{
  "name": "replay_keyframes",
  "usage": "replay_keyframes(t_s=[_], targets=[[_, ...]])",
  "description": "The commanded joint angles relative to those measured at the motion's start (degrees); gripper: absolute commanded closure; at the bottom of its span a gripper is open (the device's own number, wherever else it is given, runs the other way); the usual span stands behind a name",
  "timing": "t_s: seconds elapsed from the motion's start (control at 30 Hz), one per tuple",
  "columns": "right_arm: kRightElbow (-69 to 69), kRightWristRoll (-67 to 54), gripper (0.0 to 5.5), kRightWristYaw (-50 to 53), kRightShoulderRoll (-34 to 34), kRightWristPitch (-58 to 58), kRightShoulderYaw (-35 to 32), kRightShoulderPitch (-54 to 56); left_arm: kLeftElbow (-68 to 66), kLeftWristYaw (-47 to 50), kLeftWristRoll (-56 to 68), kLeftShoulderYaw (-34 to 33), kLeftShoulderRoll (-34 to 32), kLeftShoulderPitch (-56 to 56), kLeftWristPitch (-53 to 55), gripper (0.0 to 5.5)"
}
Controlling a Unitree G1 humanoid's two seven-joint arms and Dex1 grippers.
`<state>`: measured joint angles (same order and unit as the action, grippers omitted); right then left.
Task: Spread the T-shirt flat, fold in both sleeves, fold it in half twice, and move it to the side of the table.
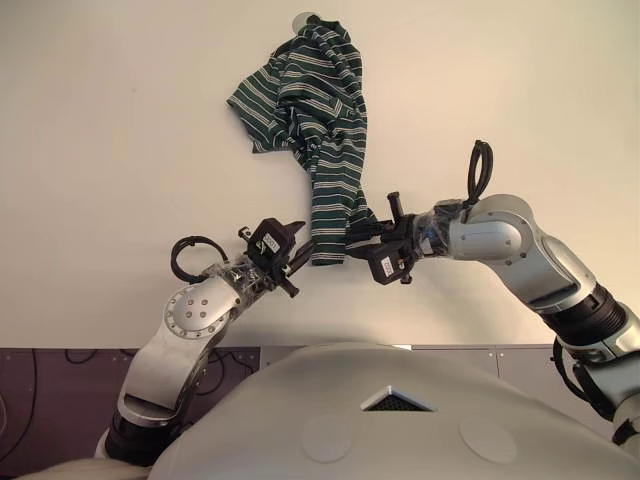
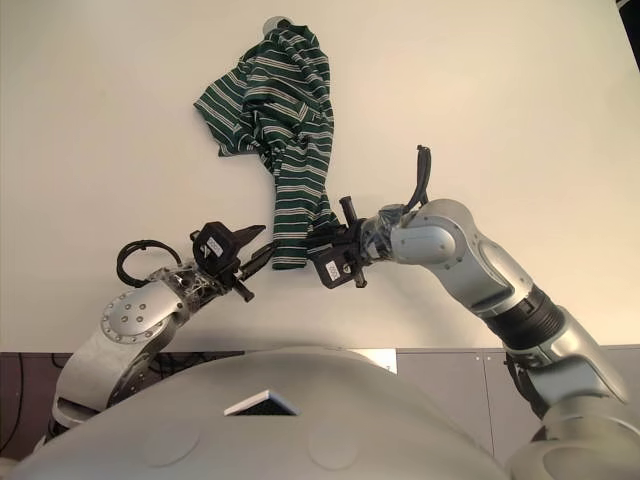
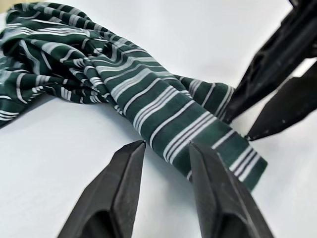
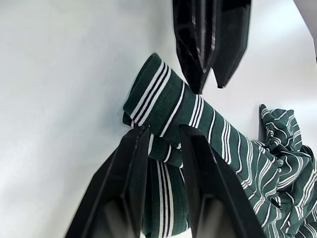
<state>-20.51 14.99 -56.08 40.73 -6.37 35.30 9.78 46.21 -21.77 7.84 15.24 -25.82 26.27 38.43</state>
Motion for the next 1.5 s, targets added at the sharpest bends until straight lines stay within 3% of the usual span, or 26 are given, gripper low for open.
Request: replay_keyframes(t_s=[0.03, 0.27, 0.4, 0.57, 0.73, 0.97, 1.23, 1.5], targets=[[1.7, 1.4, 4.42, 0.5, -2.3, -2.2, 0.9, 0.7, 0.3, 1.1, -0.3, 0.7, 0.4, -0.1, 0.3, 3.93], [5.9, 4.4, 4.42, 1.4, -3.7, -6.1, 1.6, 1.7, -0.3, 1.8, -0.3, 0.6, 1.0, -0.8, 0.3, 3.93], [6.9, 5.2, 5.01, 1.6, -4.1, -7.5, 1.3, 1.9, -0.8, 1.9, -0.4, 0.9, 1.0, -1.1, -0.1, 3.89], [6.4, 4.8, 5.01, 0.7, -2.5, -8.7, -1.2, 2.8, -1.3, 2.0, -0.4, 0.7, 0.9, -1.2, -0.6, 3.89], [7.0, 5.5, 4.37, -0.8, -1.5, -10.5, -2.1, 3.8, -1.8, 2.5, -0.7, 1.0, 1.4, -1.5, -1.0, 3.89], [9.1, 9.0, 4.37, 0.4, -0.8, -15.2, -0.3, 1.7, -1.8, 1.7, 0.0, 0.5, 0.5, -2.6, -0.6, 3.89], [9.7, 9.8, 4.37, 3.7, -5.3, -15.2, -0.3, 2.7, -2.2, 1.8, 0.2, 0.3, 1.0, -3.1, -0.4, 3.89], [9.0, 8.3, 4.37, 4.0, -5.2, -14.2, -1.6, 2.2, -2.5, 1.8, 0.1, 0.3, 0.9, -2.8, -0.5, 3.89]])
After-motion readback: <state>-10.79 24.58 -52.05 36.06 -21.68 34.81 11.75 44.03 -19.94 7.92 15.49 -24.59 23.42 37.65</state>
